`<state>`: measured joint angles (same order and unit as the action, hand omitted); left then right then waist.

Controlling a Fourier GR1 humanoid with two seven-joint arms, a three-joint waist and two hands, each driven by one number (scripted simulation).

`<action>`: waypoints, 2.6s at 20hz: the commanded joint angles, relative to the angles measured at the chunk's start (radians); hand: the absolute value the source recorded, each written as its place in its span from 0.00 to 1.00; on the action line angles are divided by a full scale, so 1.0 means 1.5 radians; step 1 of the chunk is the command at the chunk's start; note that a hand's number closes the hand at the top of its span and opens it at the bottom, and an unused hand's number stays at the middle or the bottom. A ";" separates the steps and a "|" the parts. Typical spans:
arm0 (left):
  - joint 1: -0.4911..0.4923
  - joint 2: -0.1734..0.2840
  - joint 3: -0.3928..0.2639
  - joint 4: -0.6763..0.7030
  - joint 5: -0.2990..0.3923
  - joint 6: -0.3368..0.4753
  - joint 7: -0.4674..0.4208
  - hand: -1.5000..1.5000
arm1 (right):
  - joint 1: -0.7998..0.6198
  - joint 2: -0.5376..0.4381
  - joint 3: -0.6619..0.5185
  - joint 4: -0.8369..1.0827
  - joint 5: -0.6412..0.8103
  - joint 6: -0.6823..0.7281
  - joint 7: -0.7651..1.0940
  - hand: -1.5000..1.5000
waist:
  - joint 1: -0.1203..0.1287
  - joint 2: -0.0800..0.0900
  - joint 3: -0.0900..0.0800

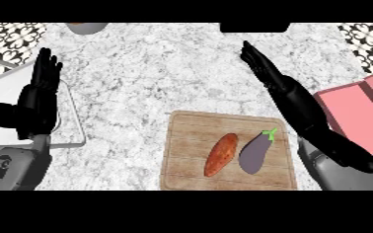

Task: Pick the sweet potato from the cutting board and place it in the cardboard box

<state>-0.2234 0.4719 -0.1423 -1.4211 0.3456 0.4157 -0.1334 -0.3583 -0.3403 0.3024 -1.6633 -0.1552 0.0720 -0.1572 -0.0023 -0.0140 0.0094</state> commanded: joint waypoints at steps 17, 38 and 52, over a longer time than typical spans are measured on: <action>0.053 0.094 -0.127 -0.075 -0.074 -0.170 -0.022 0.50 | 0.436 -0.121 -0.025 -0.326 0.500 -0.357 0.345 0.00 | -0.042 -0.002 -0.012; -0.055 0.059 -0.133 -0.044 -0.095 -0.221 0.006 0.50 | 0.164 0.055 0.261 -0.334 0.676 0.213 0.997 0.00 | 0.022 0.014 -0.010; -0.021 0.049 -0.120 -0.060 -0.100 -0.228 0.005 0.50 | 0.079 0.225 0.255 -0.127 0.731 0.234 1.061 0.00 | 0.014 0.009 -0.008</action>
<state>-0.2768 0.5565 -0.3191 -1.4968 0.1982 0.0775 -0.1173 -0.1684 -0.0481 0.6986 -1.9233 0.9278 0.3171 1.1926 0.0156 0.0003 -0.0033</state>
